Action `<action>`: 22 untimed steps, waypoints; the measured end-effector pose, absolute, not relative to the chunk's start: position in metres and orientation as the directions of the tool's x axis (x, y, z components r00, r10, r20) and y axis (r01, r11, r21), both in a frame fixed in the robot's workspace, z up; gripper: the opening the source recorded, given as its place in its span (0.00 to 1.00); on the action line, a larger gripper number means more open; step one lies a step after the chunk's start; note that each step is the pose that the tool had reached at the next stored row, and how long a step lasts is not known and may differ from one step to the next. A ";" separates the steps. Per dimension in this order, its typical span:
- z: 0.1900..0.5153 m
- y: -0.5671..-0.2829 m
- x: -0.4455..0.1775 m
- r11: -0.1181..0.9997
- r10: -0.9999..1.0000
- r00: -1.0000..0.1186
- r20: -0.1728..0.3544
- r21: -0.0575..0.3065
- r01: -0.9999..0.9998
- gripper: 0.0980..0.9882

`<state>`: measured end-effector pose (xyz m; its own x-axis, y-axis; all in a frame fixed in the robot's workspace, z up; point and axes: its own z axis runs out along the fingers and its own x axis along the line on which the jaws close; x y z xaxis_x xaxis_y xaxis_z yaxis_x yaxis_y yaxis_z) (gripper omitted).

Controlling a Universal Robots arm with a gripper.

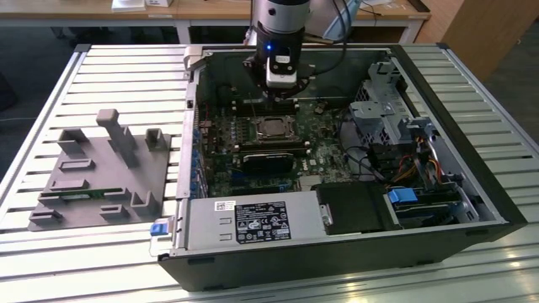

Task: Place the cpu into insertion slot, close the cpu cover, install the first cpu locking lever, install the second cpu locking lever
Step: 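Install the first cpu locking lever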

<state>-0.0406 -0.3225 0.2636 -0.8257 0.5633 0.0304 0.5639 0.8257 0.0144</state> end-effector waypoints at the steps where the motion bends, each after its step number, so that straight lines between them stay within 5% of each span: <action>1: 0.264 -0.323 -0.041 0.834 0.550 -0.834 0.030 0.014 0.551 0.01; 22: 0.264 -0.322 -0.041 0.942 0.336 -0.942 0.022 0.017 0.336 0.01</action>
